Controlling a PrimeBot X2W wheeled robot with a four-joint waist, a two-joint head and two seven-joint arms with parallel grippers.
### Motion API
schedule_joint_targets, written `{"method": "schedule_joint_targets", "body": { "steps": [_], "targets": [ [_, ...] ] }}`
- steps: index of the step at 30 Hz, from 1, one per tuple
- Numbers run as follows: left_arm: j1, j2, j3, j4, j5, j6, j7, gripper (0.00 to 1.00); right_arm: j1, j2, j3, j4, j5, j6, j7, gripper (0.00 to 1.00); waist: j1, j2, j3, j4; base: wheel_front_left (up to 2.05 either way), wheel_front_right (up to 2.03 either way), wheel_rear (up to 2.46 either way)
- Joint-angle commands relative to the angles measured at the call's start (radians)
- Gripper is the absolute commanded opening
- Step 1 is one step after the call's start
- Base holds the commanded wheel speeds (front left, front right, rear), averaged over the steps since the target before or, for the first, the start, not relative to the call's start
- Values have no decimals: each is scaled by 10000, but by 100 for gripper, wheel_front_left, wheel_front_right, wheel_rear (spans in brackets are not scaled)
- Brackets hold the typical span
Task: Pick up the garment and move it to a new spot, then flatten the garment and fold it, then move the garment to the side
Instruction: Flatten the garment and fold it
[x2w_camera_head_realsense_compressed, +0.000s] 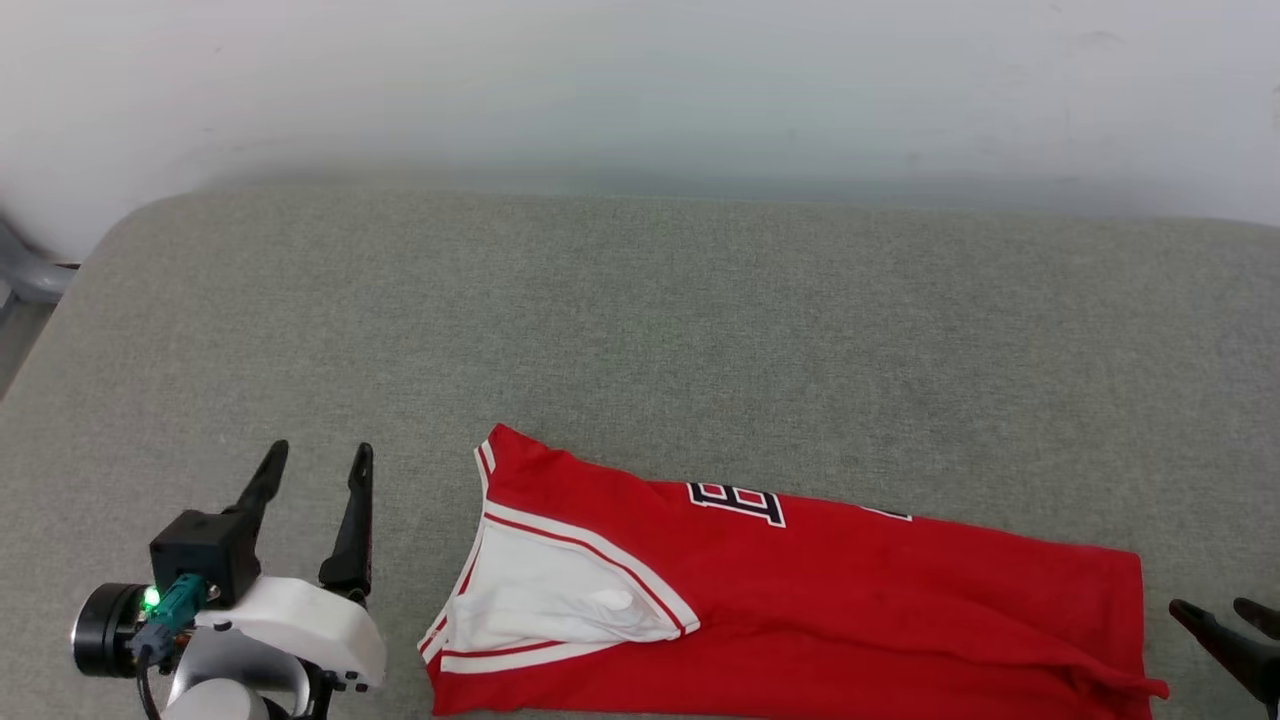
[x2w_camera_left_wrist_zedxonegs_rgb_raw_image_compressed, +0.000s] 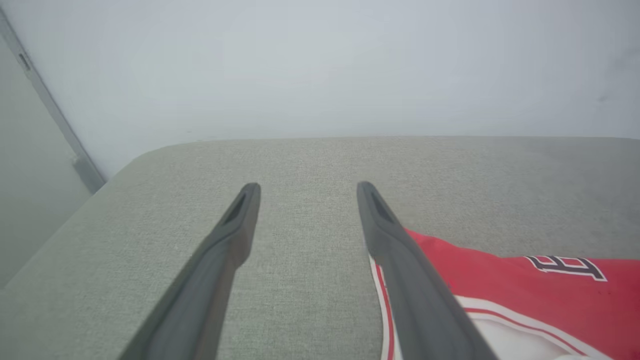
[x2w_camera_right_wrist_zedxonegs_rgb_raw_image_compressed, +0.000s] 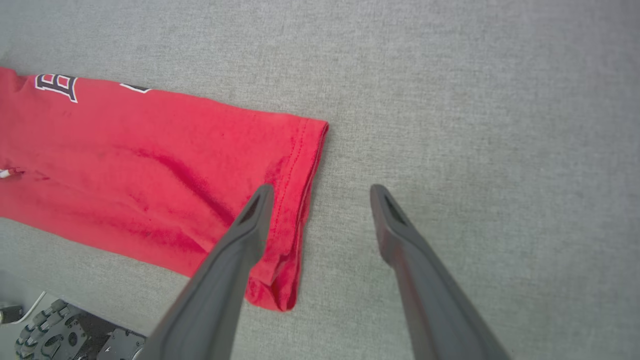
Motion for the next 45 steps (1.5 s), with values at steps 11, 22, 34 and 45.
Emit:
{"method": "schedule_joint_targets", "body": {
  "steps": [11, 22, 34, 45],
  "targets": [
    [1835, -1822, 2649, -387, 2477, -880, -36, 100, -615, 510, 776, 1071, 408, -9, 167, 100, 0, 0, 470, 527, 0, 0, 0],
    [2404, -3419, 4301, -106, 3883, -2087, -37, 100, -1061, 1182, 2233, 2210, 866, 9, -134, 100, 0, 0, 681, 882, 0, 0, 0],
    [2664, -4580, 5399, 321, 5223, -3078, -37, 100, -1087, 753, 3449, 2460, 1373, 32, -679, 0, 0, 0, 588, 946, 0, 0, 0],
    [3002, -5201, 5912, 249, 6439, -3543, -37, 100, -1475, -434, 3239, 2651, 1812, -15, -1806, 0, 0, 0, 206, 730, 0, 0, 0]
  ]
}}
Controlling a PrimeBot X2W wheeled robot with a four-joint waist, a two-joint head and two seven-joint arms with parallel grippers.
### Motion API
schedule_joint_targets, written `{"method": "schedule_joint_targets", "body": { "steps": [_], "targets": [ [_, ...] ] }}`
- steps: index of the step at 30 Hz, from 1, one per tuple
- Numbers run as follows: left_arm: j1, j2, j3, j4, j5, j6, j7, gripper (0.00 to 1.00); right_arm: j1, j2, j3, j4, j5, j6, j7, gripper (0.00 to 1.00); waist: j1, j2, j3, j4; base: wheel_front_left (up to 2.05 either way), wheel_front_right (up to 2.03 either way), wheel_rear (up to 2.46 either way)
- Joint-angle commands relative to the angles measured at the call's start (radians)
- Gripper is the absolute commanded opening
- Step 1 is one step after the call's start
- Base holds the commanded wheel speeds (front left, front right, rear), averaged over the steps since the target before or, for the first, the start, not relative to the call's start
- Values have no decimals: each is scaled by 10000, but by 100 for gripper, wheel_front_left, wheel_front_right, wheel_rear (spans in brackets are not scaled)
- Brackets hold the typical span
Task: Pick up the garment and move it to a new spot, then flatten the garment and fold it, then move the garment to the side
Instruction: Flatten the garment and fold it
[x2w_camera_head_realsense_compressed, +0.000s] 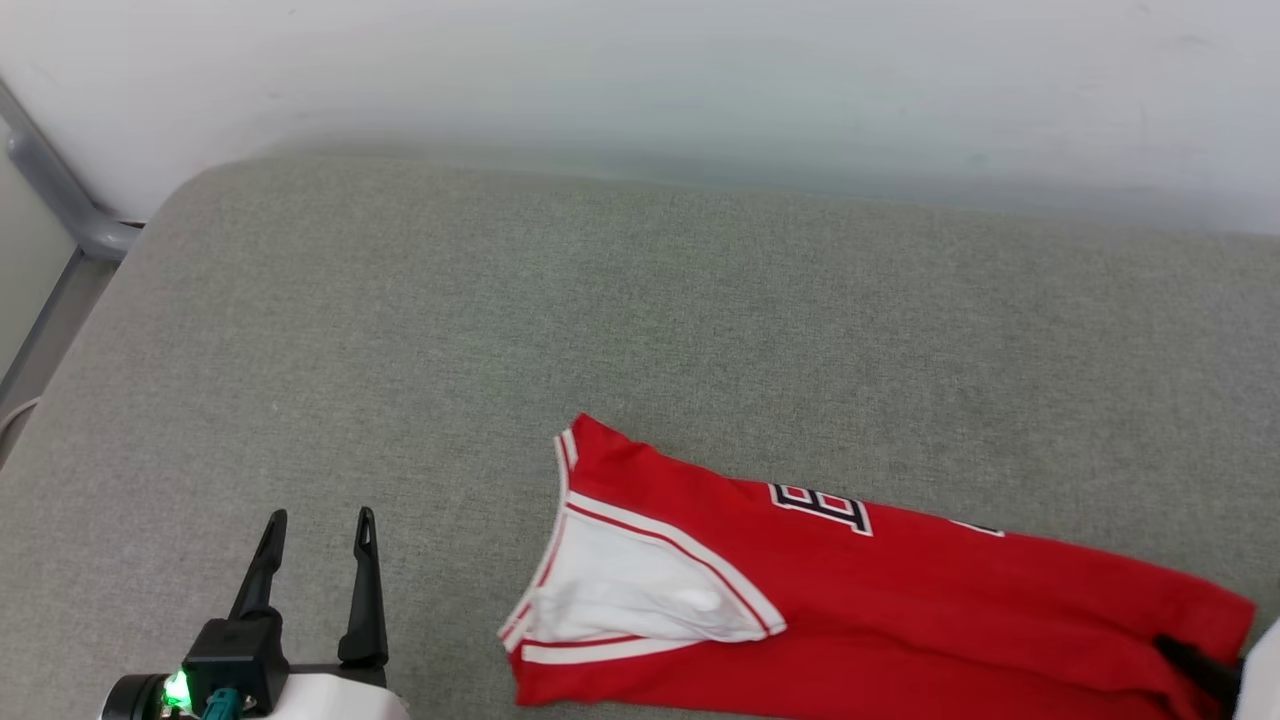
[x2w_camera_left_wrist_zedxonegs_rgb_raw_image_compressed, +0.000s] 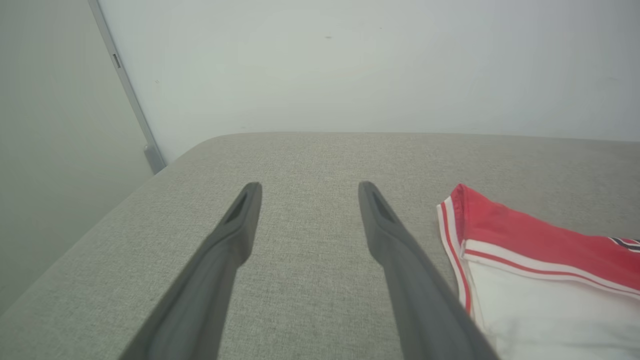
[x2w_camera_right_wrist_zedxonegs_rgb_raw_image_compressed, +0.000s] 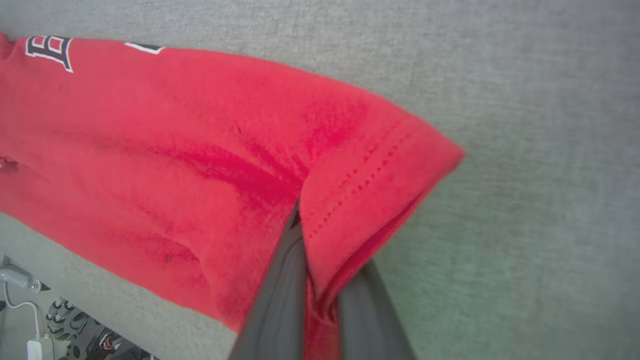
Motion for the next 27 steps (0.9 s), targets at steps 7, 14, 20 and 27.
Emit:
{"method": "schedule_joint_targets", "body": {
  "steps": [7, 14, 20, 27],
  "targets": [
    [275, -309, 249, -49, 473, -213, -24, 100, -286, -836, -350, 740, -133, -21, -244, 0, 0, 0, -205, -25, 0, 0, 0],
    [387, -474, 362, 31, 706, -391, -24, 100, -319, -867, -464, 899, -141, -20, -255, 0, 0, 0, -344, -15, 0, 0, 0],
    [554, -587, 457, 55, 850, -481, -24, 100, -42, -731, -464, -512, -133, -17, -192, 0, 0, 0, -450, -60, 0, 0, 0],
    [386, -686, 541, 50, 941, -549, -24, 100, -167, -275, -282, -2705, -934, -17, 265, 0, 0, 0, -335, -22, 0, 0, 0]
  ]
}}
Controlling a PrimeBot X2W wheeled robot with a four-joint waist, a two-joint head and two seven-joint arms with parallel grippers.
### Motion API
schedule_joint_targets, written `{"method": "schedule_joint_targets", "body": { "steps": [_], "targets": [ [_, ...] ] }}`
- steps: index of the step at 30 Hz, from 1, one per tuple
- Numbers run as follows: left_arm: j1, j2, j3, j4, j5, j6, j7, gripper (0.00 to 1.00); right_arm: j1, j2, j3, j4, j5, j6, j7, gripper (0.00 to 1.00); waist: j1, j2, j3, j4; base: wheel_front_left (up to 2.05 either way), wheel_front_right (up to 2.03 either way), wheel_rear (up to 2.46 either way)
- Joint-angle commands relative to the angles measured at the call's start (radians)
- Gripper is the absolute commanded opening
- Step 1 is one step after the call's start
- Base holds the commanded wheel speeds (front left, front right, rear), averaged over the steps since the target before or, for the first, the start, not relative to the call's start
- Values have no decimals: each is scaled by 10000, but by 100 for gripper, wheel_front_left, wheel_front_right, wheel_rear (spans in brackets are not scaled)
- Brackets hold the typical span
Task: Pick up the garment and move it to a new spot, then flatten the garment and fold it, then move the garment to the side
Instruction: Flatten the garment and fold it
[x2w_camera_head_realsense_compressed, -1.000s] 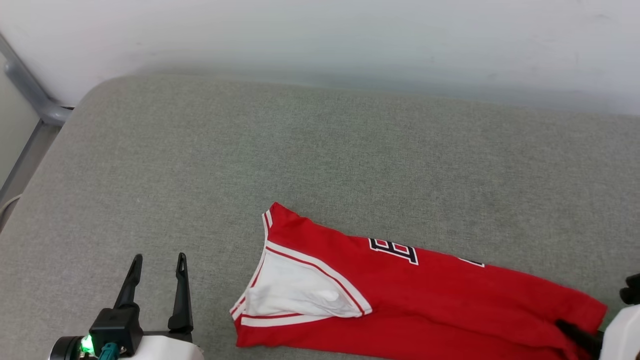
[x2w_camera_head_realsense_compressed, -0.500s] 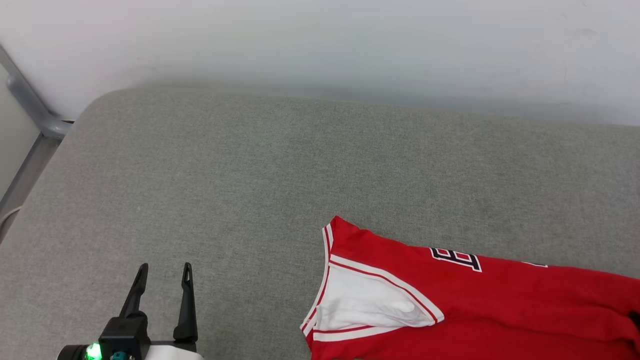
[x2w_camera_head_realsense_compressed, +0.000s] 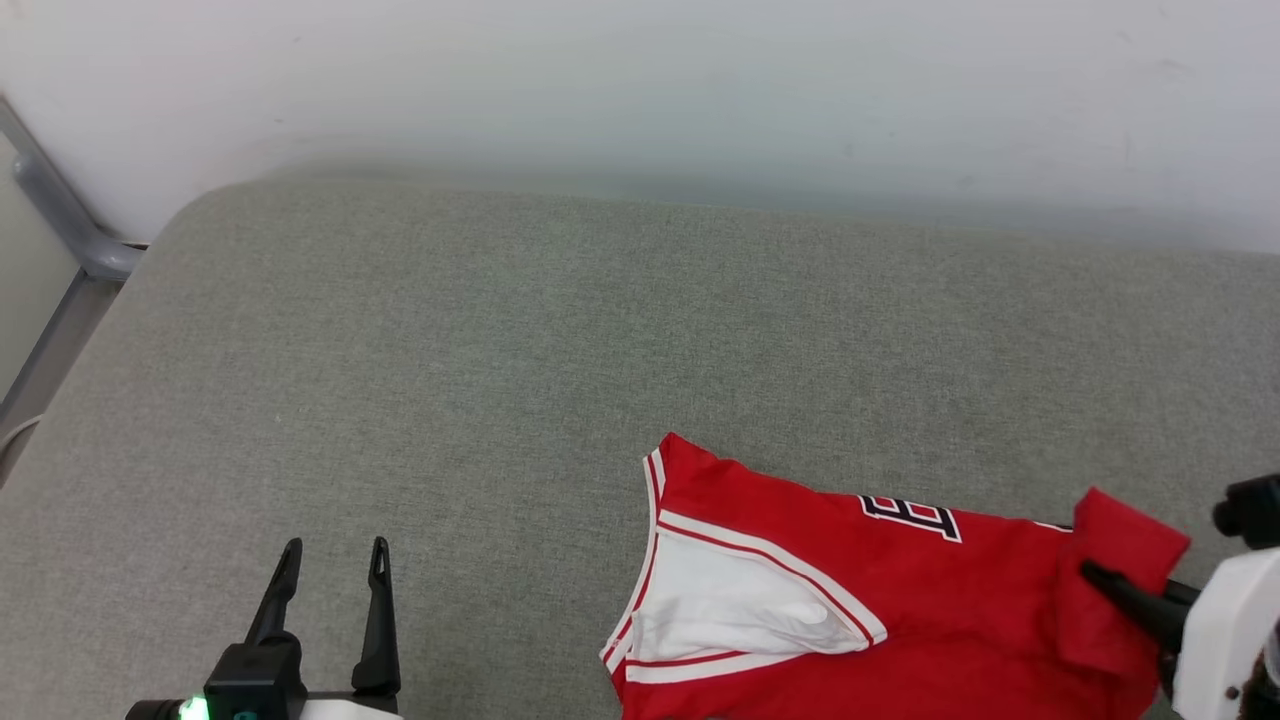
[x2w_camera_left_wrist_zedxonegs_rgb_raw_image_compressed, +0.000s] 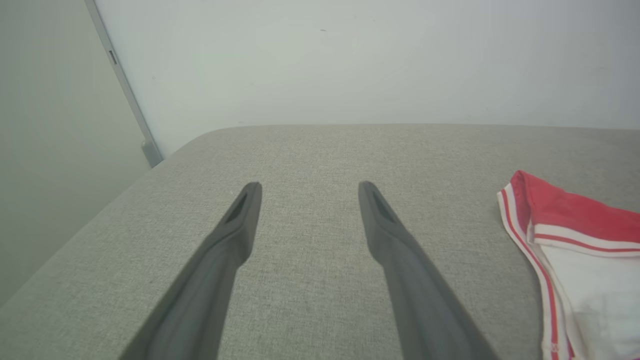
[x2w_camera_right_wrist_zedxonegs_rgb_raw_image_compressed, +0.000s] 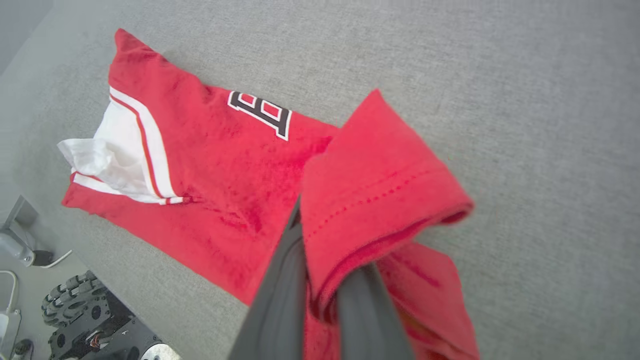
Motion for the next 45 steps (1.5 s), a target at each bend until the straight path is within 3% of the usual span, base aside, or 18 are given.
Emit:
{"method": "schedule_joint_targets", "body": {
  "steps": [1, 8, 16, 23, 24, 37, 38, 39, 45],
  "targets": [
    [-90, -16, 38, -3, 82, -21, -24, 100, -168, 157, 74, -336, -232, -9, 133, 0, 0, 0, 34, 32, 0, 0, 0],
    [-323, -121, 1, 74, 152, -117, -24, 100, -1075, 1090, 1109, -1455, -1374, -9, 981, 0, 0, 0, 172, 254, 0, 0, 0],
    [-581, -241, -122, 205, 151, -213, -24, 100, -2683, 2311, 2736, -958, -2337, -9, 1220, 0, 0, 0, 370, 677, 0, 0, 0],
    [-758, -302, -208, 281, 124, -255, -24, 100, -4023, 3305, 3942, 445, -2892, -9, 947, 0, 0, 0, 561, 1075, 0, 0, 0],
    [-853, -334, -242, 312, 133, -257, -23, 100, -4408, 3634, 4433, 1257, -2961, -9, 949, 0, 0, 0, 635, 1233, 0, 0, 0],
    [-904, -396, -262, 401, 81, -202, -24, 100, -5001, 4554, 5742, 4017, -2513, -9, 436, 0, 0, 0, 740, 1306, 0, 0, 0],
    [-891, -398, -260, 414, 85, -221, -24, 100, -5030, 4580, 5808, 4043, -2425, -9, 339, 36, 0, 0, 717, 1269, 0, 0, 0],
    [-872, -398, -248, 426, 97, -237, -24, 100, -5050, 4586, 5869, 3975, -2328, -9, 227, 98, 0, 0, 683, 1228, 0, 0, 0],
    [-712, -400, -138, 495, 154, -284, -24, 100, -4922, 4023, 5498, 3001, -1941, -9, -1027, 100, 0, 0, 391, 887, 0, 0, 0]
  ]
}}
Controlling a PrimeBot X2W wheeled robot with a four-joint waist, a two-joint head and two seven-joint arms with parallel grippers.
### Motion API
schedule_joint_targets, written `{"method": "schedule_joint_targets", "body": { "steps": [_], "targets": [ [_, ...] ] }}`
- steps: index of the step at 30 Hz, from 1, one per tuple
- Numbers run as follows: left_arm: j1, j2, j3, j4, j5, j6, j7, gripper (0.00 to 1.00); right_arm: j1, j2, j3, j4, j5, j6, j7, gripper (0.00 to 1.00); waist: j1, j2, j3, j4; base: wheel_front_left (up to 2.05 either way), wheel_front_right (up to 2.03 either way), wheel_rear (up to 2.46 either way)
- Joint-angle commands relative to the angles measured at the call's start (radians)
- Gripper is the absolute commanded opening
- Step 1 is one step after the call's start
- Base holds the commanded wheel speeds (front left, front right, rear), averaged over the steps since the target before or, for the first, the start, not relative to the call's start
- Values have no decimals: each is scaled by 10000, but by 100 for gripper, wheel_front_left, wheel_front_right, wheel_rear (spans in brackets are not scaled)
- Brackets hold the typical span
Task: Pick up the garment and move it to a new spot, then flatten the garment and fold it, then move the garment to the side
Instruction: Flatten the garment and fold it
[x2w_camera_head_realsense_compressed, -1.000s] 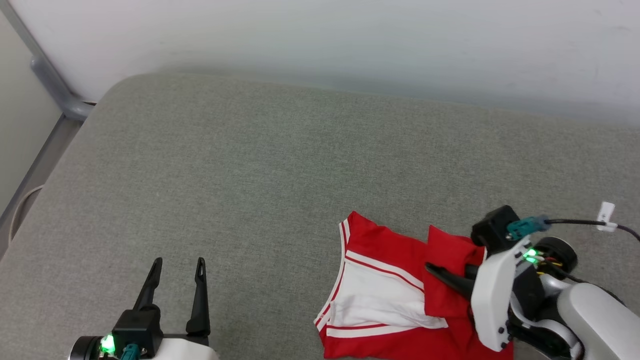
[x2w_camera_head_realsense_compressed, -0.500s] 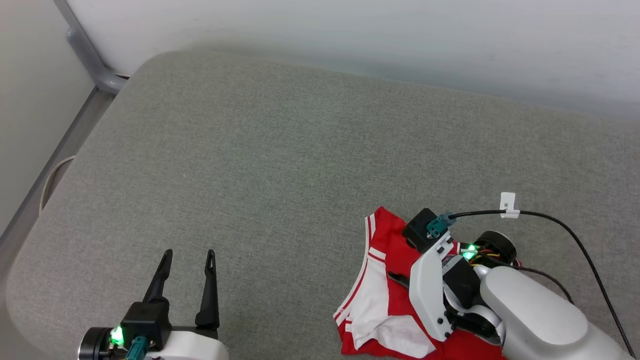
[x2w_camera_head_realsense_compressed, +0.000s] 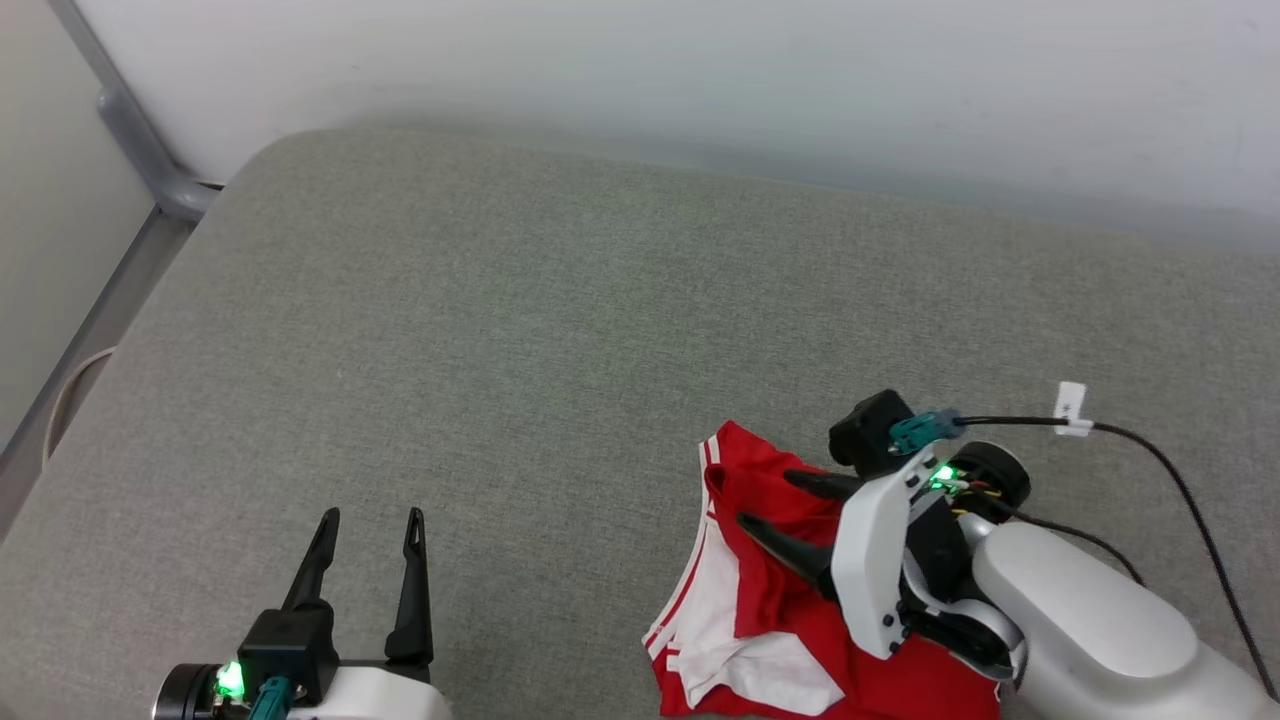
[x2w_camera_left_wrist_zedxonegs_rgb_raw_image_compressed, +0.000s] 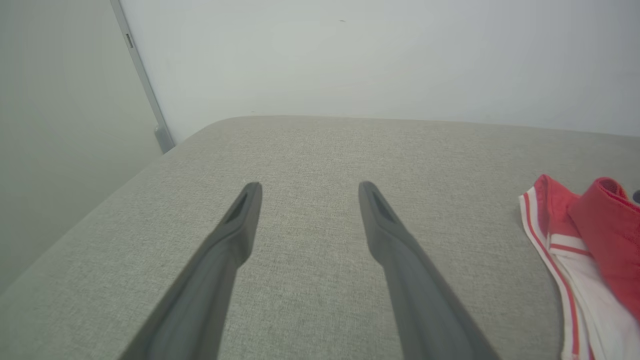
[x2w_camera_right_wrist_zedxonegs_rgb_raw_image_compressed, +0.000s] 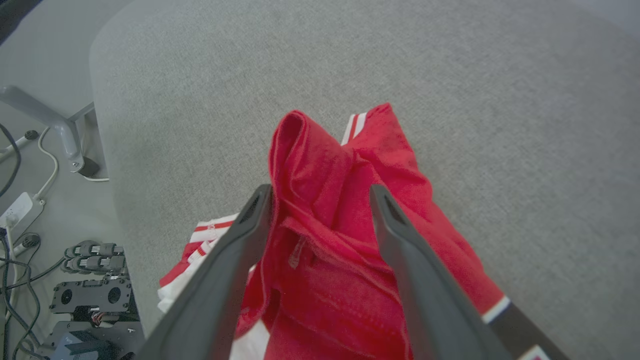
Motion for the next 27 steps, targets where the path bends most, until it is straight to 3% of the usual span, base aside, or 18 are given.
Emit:
{"method": "schedule_joint_targets", "body": {
  "steps": [1, 8, 12, 17, 27],
  "targets": [
    [64, 1, 34, -5, 62, -26, -24, 100, 152, -176, -96, -175, 88, -9, -173, 100, 0, 0, -114, -153, 0, 0, 0],
    [297, 76, 232, 8, 154, -101, -24, 100, 957, -1116, -1794, -1263, -558, -9, -1646, 100, 0, 0, -461, -726, 0, 0, 0],
    [490, 97, 294, -16, 186, -143, -24, 100, 1757, -1156, -3203, -1504, -1328, -9, -2543, 100, 0, 0, -667, -1022, 0, 0, 0],
    [627, 94, 311, -11, 238, -123, -24, 100, 2798, -682, -5164, -1711, -2719, -9, -3603, 100, 0, 0, -890, -1334, 0, 0, 0],
    [833, 72, 340, -90, 211, -48, -24, 100, 4864, 1175, -8352, -2908, -5573, -12, -4944, 100, 0, 0, -1142, -1776, 0, 0, 0]
  ]
}}
